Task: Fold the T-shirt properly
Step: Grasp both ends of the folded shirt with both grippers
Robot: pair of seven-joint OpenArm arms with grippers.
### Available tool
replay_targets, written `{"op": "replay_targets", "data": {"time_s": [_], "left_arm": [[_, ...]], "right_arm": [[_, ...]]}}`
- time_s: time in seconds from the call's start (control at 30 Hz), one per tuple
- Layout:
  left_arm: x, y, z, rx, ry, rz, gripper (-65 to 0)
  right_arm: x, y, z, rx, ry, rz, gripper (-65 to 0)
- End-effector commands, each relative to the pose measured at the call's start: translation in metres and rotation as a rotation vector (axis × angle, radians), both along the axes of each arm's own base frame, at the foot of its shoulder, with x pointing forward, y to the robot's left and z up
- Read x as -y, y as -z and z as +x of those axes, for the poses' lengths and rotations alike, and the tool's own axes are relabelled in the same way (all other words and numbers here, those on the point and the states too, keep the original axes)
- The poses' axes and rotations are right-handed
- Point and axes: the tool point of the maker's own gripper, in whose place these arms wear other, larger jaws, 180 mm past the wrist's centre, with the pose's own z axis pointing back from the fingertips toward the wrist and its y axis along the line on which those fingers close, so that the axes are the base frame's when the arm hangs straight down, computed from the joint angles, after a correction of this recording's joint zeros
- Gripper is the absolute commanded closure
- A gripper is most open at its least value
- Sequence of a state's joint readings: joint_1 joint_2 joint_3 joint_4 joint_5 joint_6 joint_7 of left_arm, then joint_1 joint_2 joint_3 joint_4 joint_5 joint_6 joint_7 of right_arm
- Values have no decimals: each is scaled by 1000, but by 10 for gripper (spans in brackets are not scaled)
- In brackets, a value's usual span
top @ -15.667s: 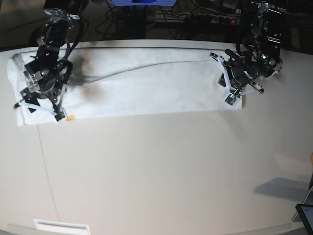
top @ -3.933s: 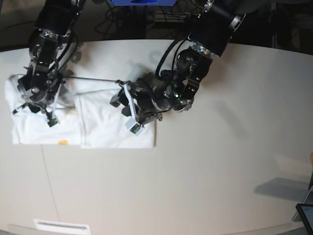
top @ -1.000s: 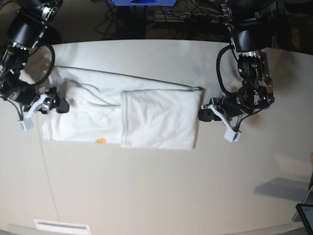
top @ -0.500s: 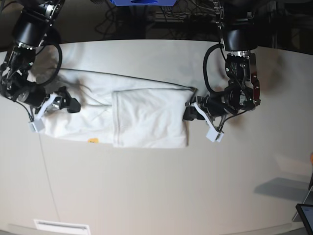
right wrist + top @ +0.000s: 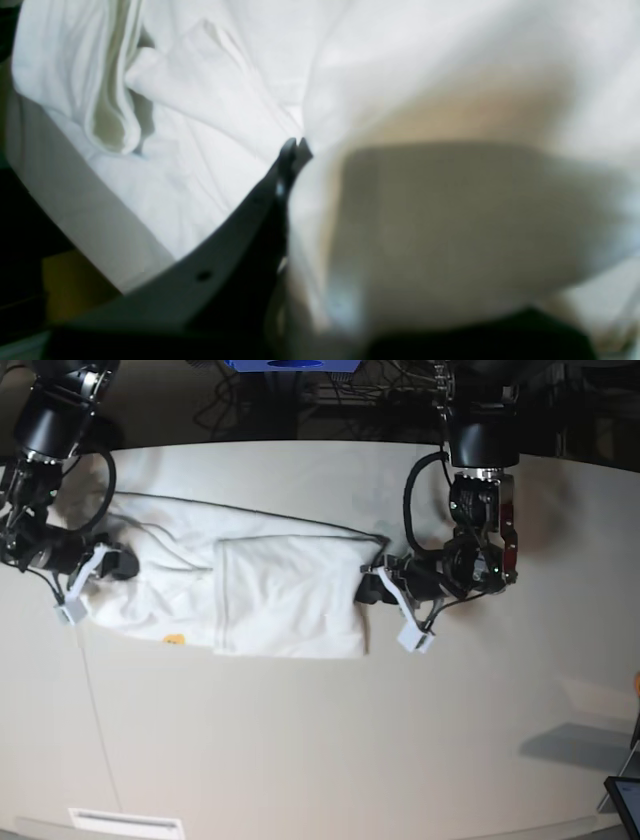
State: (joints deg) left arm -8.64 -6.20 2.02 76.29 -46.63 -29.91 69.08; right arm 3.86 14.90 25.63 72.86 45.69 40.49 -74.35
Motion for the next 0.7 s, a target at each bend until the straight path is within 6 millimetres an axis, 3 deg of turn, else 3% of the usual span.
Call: {"op": "replay_targets", "data": {"time_s": [0.0, 0.2, 0.27, 0.6, 0.67], "left_arm": [[14, -4, 1, 3, 31, -10, -18], [64, -9, -7, -1, 100, -78, -18], [75, -16, 0, 10, 106, -90, -18], [75, -36, 27, 39, 74, -82, -18], [75, -38, 30, 46, 76, -81, -18]], "right_arm": [[23, 2, -5, -56, 1, -89, -16], [54, -17, 14, -72, 133, -122, -16], [60, -22, 23, -62, 159, -138, -16], [68, -60, 51, 51, 164, -273, -16], [62, -70, 56, 70, 169, -284, -16]]}}
